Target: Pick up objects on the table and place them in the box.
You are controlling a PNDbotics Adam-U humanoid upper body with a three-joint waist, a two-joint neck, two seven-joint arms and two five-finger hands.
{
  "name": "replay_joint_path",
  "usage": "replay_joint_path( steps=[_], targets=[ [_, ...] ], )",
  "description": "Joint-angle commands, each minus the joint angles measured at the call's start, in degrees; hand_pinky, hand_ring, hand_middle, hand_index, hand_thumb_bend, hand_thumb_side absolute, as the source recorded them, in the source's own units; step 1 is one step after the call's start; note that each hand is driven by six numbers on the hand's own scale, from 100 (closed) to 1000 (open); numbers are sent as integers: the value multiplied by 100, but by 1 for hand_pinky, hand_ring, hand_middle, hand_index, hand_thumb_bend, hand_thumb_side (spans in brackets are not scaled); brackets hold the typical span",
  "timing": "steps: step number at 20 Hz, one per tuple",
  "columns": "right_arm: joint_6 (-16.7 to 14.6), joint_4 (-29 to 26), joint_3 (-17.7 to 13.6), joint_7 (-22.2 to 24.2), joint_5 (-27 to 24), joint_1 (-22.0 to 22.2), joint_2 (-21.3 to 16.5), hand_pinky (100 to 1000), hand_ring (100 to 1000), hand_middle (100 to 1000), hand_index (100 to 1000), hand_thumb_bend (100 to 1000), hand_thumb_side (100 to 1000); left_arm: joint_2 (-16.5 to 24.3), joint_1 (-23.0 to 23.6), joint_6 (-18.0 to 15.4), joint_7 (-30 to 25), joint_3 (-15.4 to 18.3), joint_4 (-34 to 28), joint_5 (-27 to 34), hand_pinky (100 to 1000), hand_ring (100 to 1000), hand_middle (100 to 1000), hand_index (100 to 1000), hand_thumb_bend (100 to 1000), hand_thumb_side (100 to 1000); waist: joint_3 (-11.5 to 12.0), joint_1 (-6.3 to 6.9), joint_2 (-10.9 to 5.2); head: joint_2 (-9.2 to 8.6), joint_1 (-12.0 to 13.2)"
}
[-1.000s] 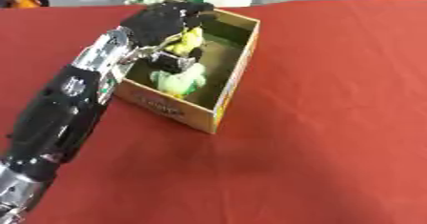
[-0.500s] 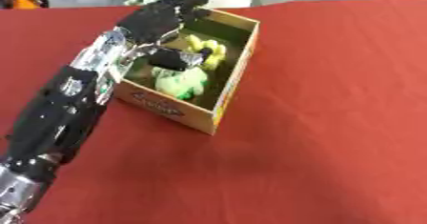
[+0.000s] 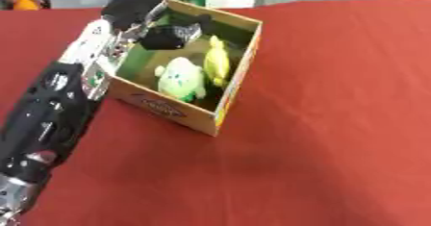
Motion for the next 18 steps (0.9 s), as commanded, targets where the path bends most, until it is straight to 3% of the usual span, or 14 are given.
replay_joint_path(
  steps=[1,4,8,9,10,13,17,18],
  targets=[
    [-24,-120,-110,-53,-32,-41,-139,955,939,560,931,350,808,386,69,214,112,172,-706,614,765,917,907,1000,100,887,25,-18,-125,-27,-87],
    [-45,-120,-143,-96,-44,-35,-171,954,938,561,930,343,809,727,420,446,250,350,-1529,1692,678,839,838,998,100,651,84,-7,-116,17,-175],
    [-77,-120,-184,-139,-55,-23,-189,952,939,564,931,341,811,1208,948,895,556,674,-2607,3240,624,781,756,932,100,567,157,-6,-99,30,-267],
    [-99,-120,-202,-148,-48,-13,-190,951,940,565,932,338,811,1341,1121,986,614,750,-2841,3539,610,769,738,926,100,615,173,-6,-91,23,-283],
    [-121,-120,-218,-157,-41,0,-189,951,940,566,932,335,811,1460,1301,1070,678,830,-3062,3803,595,756,721,917,100,556,185,-5,-83,18,-293],
    [-200,-120,-283,-207,7,74,-187,951,942,568,932,328,807,1684,2006,1211,1037,1114,-3668,4444,545,711,675,894,100,572,249,0,-45,-1,-331],
    [-289,-120,-316,-264,-3,138,-151,951,949,573,932,284,803,1664,2824,1047,1723,1425,-4102,5164,490,664,649,876,100,602,323,-7,-8,-40,-324],
    [-318,-120,-316,-271,-35,145,-140,950,952,577,932,256,803,1638,2960,944,1843,1484,-4121,5296,482,657,649,876,100,753,329,-8,-4,-43,-310]
  ],
)
